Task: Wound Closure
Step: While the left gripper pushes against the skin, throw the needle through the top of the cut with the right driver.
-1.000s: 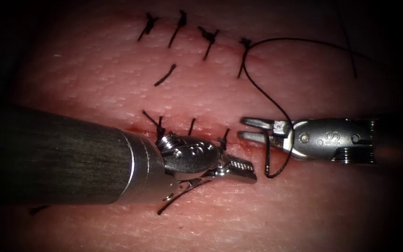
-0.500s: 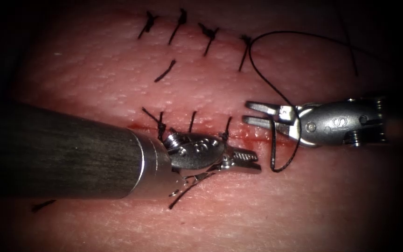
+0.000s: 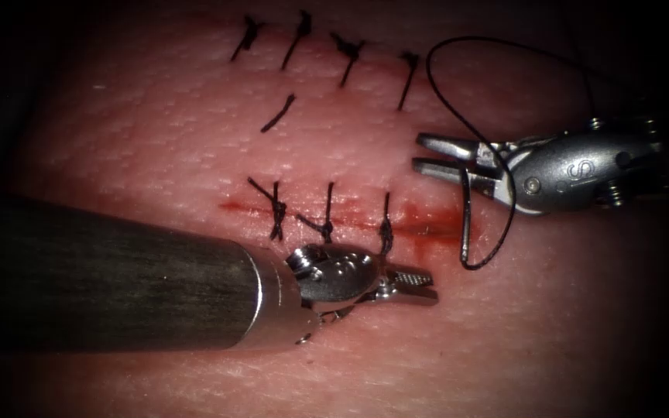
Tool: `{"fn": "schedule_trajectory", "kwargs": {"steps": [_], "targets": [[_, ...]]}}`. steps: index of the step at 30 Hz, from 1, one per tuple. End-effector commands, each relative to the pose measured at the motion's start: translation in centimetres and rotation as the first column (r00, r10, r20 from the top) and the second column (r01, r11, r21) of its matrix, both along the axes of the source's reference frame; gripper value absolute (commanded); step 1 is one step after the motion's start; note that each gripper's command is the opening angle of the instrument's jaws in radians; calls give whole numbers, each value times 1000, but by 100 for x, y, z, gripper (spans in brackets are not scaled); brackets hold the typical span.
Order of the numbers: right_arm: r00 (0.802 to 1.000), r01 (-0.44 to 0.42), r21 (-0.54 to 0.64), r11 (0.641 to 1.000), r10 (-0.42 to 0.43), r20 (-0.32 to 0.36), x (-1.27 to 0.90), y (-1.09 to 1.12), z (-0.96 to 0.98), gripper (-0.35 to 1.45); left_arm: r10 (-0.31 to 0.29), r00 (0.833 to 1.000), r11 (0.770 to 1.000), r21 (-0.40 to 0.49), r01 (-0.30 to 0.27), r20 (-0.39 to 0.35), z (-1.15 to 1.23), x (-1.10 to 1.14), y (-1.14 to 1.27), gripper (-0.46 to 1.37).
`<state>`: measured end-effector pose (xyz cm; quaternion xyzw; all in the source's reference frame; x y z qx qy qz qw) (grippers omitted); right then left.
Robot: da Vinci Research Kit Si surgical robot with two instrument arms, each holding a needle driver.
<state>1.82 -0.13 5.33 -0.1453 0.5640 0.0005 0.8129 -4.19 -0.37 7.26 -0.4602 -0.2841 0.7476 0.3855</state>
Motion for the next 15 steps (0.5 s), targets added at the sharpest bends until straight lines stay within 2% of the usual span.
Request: {"fn": "schedule_trajectory", "kwargs": {"steps": [1,7,12,15], "targets": [[1000,-4,-8,1000,4,-2,0,1,-1,-35,2,1000,1000,0,-2,3,0,0,0,4],[1000,-6,-29,1000,6,-8,1,0,-2,-35,3,1000,1000,0,-3,3,0,0,0,4],[1000,16,-28,999,-16,5,3,-6,9,-35,4,1000,1000,3,-4,5,-2,1,2,5],[1000,23,10,1000,-23,3,5,-13,17,-35,9,1000,1000,9,-9,9,-6,4,5,5]]}}
